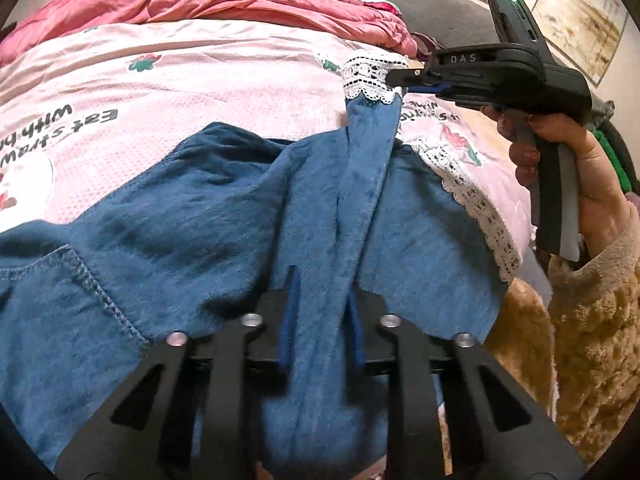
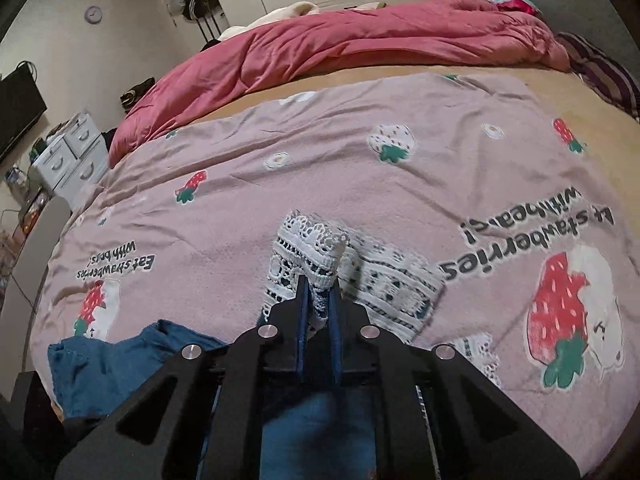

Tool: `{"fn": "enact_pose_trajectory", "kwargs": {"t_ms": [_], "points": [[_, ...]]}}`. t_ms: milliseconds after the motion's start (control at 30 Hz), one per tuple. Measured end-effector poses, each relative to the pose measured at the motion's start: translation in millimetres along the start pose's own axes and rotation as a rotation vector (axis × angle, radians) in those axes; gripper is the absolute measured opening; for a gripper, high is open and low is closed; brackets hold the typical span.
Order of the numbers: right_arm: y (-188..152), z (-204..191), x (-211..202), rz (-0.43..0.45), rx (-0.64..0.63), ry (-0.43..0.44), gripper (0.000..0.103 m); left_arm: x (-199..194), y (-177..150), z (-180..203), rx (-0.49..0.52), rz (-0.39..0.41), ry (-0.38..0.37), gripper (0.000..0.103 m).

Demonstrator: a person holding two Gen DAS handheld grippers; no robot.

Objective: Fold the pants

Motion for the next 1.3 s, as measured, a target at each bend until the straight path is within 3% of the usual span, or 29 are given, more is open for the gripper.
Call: {"fn": "enact_pose_trajectory", "kwargs": {"t_ms": [267, 467, 933, 1300], "points": [[-7.7, 12.2, -10.6, 0.031, 0.064, 0.043, 0.009, -9.7, 2.3, -2.8, 0.016, 0.027, -0.022, 0.0], [-23.6, 17.6, -44.2, 0.093, 0.115, 0.075, 0.009, -21.9, 6.9, -10.2, -0.001, 0.059, -0.044, 0.0], [-119.8, 37.3, -130.8, 0.186, 0.252, 0.068, 0.009, -43.7, -8.5, 5.8, 0.077, 0.06, -0.081, 0.0], [-182.2, 61.7, -131.1, 0.126, 0.399, 0.03, 0.009, -44.4, -30.8, 29.1, 0.189, 0.042, -0.097, 0.001]]}}
Point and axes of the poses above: each gripper's, at about its wrist camera, not at the fingertips, and x roughly the way its jaws point, z to its right, y to its top, the point moved 1 cm from there along x, roughly the way its jaws point, and after that the axes turned 7 degrees about y, right-handed, at the moved point
